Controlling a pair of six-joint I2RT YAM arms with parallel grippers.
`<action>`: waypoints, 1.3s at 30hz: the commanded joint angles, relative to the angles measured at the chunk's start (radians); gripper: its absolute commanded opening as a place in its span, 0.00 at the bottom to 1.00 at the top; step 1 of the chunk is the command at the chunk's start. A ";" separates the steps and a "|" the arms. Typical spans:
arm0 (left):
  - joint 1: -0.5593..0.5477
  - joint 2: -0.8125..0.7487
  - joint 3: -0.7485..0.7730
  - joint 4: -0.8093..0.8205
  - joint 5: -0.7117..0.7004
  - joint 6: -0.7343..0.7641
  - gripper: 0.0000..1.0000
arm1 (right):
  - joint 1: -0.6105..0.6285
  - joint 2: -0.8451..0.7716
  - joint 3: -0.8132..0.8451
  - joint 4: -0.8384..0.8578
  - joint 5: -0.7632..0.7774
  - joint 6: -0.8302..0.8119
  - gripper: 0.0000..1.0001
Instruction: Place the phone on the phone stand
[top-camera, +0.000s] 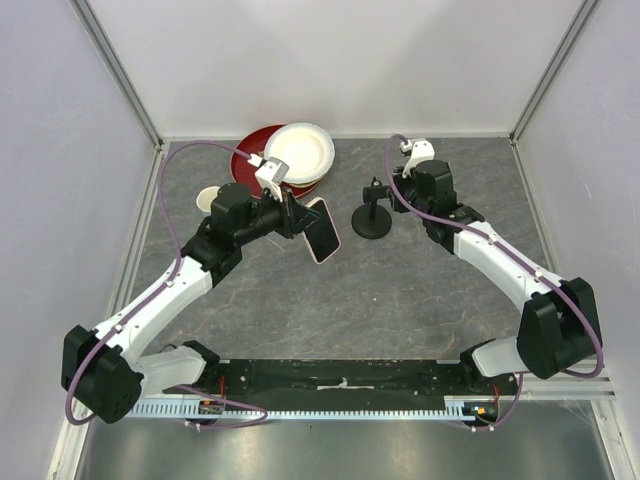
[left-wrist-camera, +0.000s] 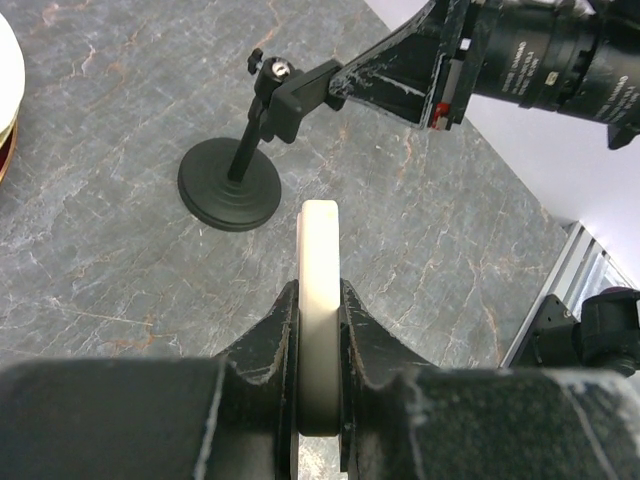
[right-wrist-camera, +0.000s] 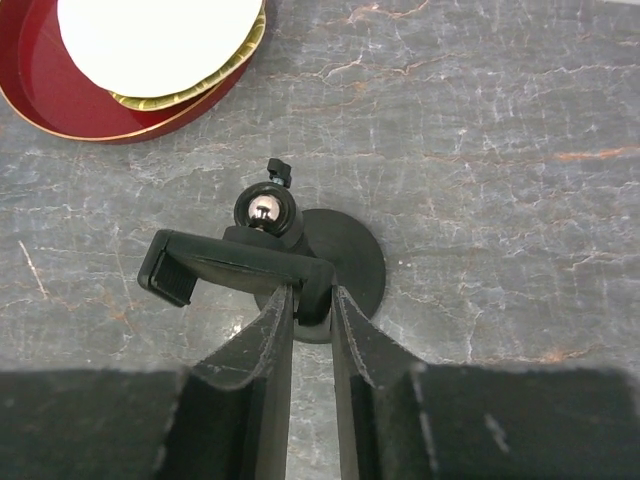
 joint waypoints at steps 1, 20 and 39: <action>0.003 0.017 0.015 0.105 0.037 -0.021 0.02 | 0.004 0.021 0.043 0.009 -0.007 -0.085 0.23; -0.013 0.036 0.099 0.185 0.164 -0.052 0.02 | 0.013 0.026 0.008 0.051 -0.249 -0.220 0.00; -0.049 0.122 0.280 0.130 0.132 -0.073 0.02 | 0.001 0.089 0.098 -0.109 -0.337 -0.186 0.03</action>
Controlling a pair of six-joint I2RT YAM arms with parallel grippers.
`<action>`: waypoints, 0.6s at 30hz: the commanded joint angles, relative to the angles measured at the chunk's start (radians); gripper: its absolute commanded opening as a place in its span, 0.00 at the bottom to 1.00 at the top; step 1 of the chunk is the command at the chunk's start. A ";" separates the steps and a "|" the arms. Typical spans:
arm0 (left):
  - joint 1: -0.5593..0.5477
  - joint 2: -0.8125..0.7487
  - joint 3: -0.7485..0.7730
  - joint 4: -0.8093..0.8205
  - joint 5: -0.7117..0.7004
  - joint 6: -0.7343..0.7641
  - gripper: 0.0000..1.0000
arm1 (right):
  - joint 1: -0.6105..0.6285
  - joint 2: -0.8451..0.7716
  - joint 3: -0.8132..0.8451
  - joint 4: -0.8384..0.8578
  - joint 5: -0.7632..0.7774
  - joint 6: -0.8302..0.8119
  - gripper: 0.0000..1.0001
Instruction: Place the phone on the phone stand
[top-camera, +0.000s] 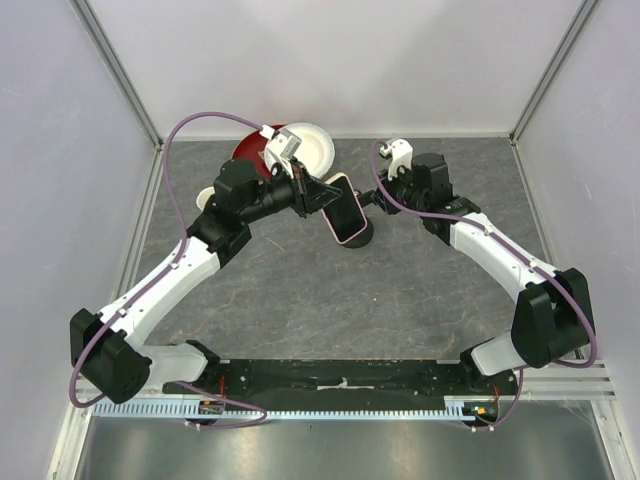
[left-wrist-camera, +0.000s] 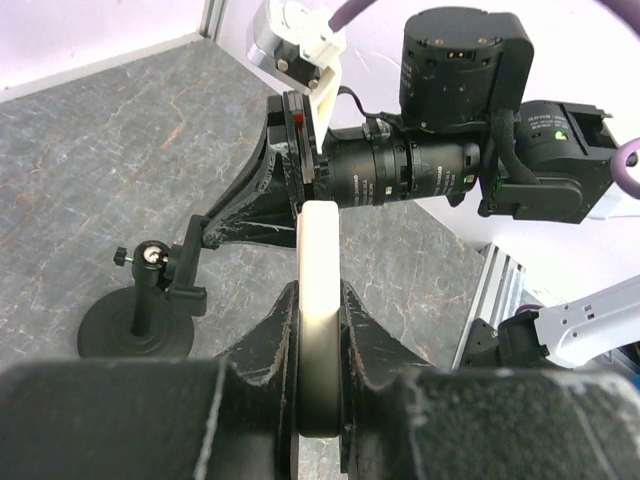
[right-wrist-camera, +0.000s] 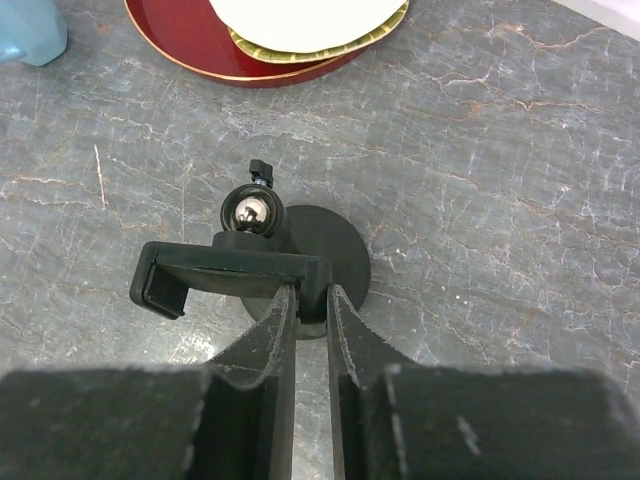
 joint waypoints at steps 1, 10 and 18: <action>-0.009 0.005 0.061 0.064 0.000 -0.036 0.02 | 0.003 0.026 0.024 -0.047 -0.046 0.029 0.08; -0.011 0.014 0.092 0.059 -0.029 -0.021 0.02 | 0.003 -0.030 -0.016 0.002 -0.044 0.065 0.48; -0.011 0.008 0.081 0.047 -0.032 -0.013 0.02 | 0.003 -0.052 -0.052 0.054 -0.016 0.063 0.47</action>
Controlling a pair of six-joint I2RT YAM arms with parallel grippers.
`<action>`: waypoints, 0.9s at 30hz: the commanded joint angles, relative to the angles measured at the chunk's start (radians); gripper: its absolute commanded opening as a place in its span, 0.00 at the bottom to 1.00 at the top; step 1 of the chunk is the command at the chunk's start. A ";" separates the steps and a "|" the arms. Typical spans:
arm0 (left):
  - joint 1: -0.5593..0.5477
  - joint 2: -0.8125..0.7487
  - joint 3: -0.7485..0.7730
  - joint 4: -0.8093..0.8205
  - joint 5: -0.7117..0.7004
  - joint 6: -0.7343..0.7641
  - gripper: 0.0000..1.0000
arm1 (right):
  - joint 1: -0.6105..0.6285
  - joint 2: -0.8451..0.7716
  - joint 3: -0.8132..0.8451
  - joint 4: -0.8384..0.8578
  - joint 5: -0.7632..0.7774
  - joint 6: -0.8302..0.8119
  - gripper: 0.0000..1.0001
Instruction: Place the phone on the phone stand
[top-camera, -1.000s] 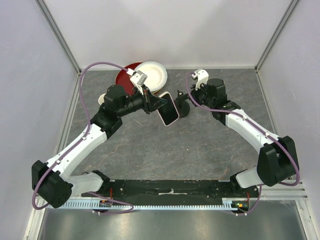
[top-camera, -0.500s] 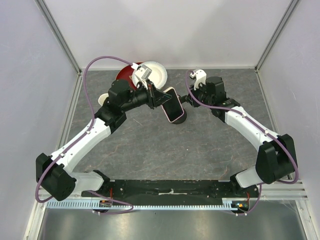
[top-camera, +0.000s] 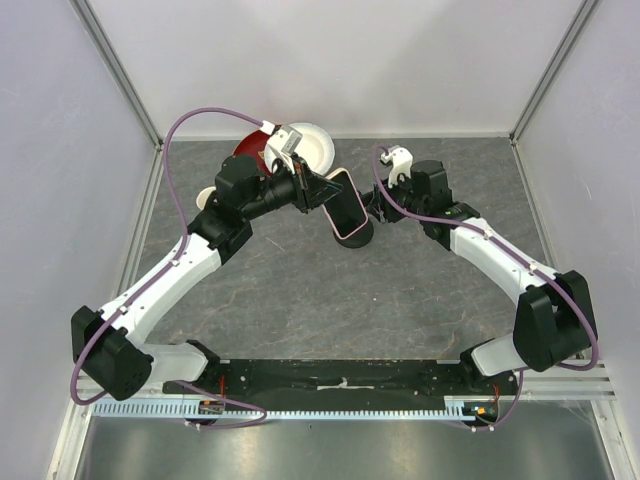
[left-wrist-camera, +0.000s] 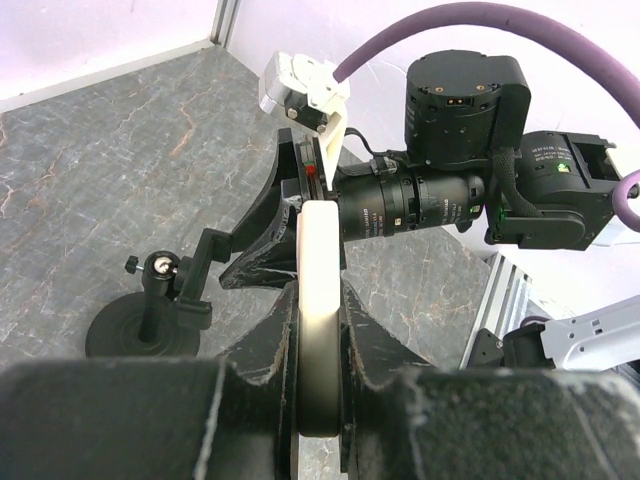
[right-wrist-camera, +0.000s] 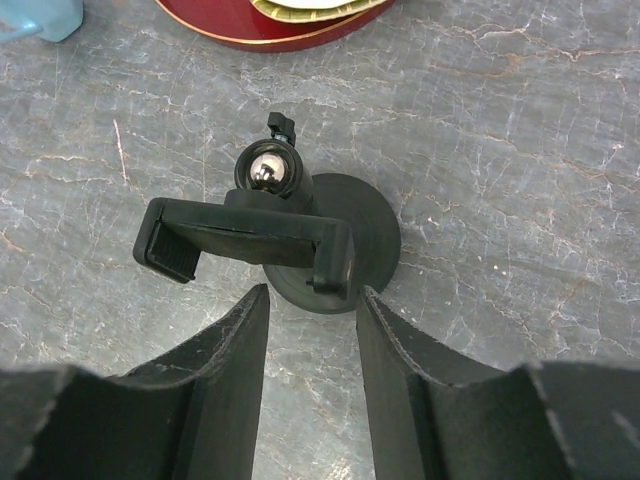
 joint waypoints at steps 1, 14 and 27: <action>-0.004 -0.023 0.046 0.059 -0.001 -0.013 0.02 | 0.003 -0.040 -0.013 0.077 0.011 0.005 0.46; -0.004 0.003 0.048 0.059 0.013 0.005 0.02 | 0.003 -0.032 -0.041 0.177 0.039 0.011 0.28; -0.019 0.251 0.236 0.064 0.490 0.370 0.02 | -0.062 -0.002 -0.055 0.188 -0.133 -0.091 0.00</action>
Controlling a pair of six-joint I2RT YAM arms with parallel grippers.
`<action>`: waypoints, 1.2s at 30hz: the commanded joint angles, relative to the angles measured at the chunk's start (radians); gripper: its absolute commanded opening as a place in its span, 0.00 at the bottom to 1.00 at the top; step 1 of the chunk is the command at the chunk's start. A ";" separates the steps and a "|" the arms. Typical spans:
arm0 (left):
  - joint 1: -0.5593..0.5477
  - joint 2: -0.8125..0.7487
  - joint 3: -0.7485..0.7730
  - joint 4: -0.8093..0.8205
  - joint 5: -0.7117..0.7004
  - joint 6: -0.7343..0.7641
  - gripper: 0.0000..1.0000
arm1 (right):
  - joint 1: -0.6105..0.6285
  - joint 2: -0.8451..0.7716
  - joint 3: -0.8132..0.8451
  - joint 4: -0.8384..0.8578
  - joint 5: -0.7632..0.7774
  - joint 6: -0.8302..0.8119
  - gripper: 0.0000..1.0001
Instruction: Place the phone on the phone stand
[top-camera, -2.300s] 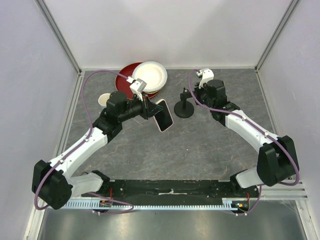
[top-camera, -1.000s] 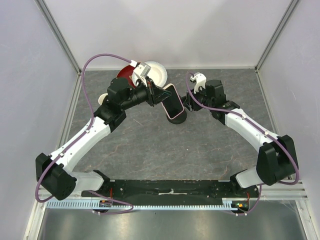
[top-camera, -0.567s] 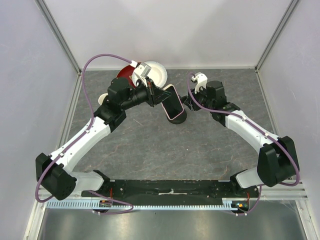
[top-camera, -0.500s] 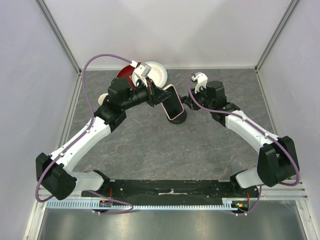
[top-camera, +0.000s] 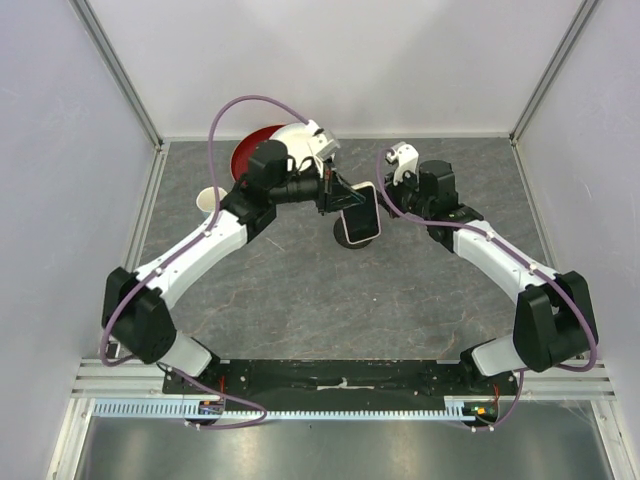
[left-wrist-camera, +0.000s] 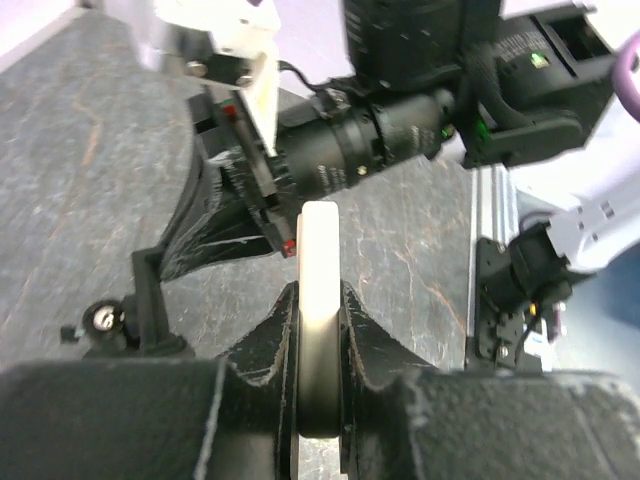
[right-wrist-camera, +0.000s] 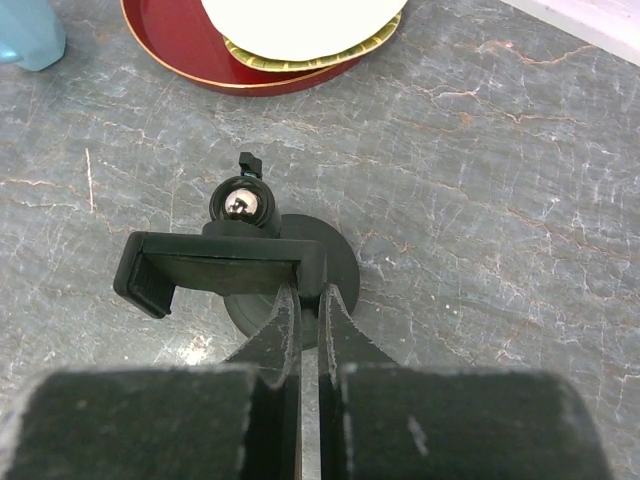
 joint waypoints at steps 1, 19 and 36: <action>-0.009 0.092 0.166 0.051 0.271 0.203 0.02 | -0.054 0.009 -0.006 0.043 -0.181 -0.025 0.00; 0.004 0.397 0.441 -0.029 0.530 0.498 0.02 | -0.117 0.125 0.068 0.001 -0.427 -0.069 0.00; 0.069 0.554 0.570 -0.038 0.590 0.519 0.02 | -0.117 0.137 0.058 -0.003 -0.435 -0.088 0.00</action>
